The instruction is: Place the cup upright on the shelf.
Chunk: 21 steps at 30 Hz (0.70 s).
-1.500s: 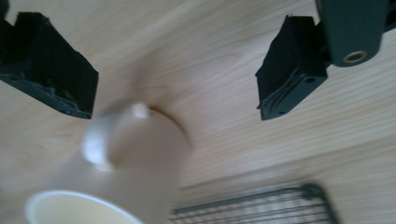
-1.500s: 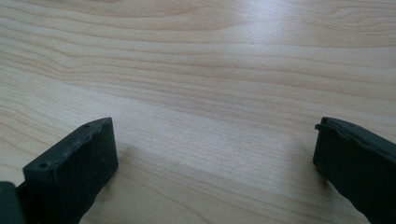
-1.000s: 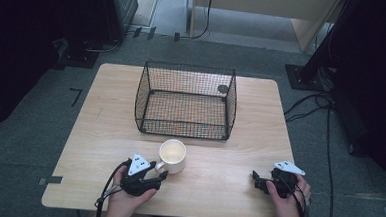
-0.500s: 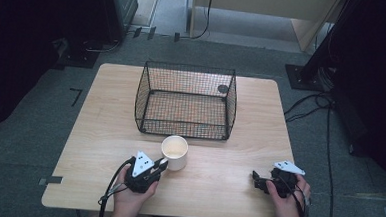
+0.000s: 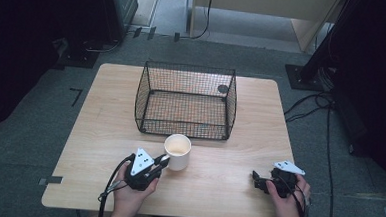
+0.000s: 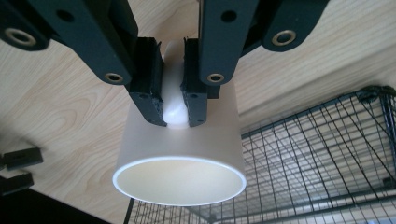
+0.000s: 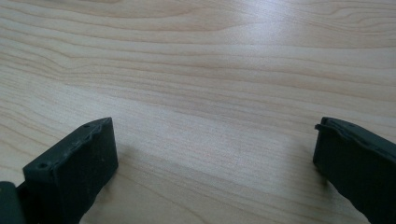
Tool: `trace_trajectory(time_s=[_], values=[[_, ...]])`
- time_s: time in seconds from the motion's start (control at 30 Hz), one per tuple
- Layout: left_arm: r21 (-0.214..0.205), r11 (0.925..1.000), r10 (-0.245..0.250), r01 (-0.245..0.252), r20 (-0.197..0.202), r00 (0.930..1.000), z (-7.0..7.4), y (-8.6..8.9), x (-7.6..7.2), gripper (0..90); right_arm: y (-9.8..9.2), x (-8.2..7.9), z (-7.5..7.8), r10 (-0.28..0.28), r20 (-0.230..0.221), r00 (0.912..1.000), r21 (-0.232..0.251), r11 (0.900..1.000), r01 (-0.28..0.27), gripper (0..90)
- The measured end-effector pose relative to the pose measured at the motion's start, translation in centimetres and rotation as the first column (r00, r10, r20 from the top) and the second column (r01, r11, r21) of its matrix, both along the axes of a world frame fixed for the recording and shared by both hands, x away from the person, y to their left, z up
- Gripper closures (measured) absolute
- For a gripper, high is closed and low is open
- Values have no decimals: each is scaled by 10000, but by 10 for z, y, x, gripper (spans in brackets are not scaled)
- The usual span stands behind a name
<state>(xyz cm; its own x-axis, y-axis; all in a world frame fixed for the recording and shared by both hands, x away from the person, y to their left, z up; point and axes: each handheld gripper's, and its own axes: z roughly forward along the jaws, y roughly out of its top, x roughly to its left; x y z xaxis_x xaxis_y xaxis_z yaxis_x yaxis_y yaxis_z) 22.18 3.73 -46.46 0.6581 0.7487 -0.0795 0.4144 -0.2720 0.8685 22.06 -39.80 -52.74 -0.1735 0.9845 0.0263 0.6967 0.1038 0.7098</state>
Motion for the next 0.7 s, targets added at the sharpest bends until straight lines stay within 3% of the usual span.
trace_trajectory(time_s=[0.57,0.7], values=[[-648,9975,-235,282,728,9971,46,3,5,811,0,0,0,-1,-2,10000,2,10000,1,0],[-775,9968,-122,206,1073,9942,61,3,9,811,0,0,0,0,-2,10000,0,10000,0,0]])
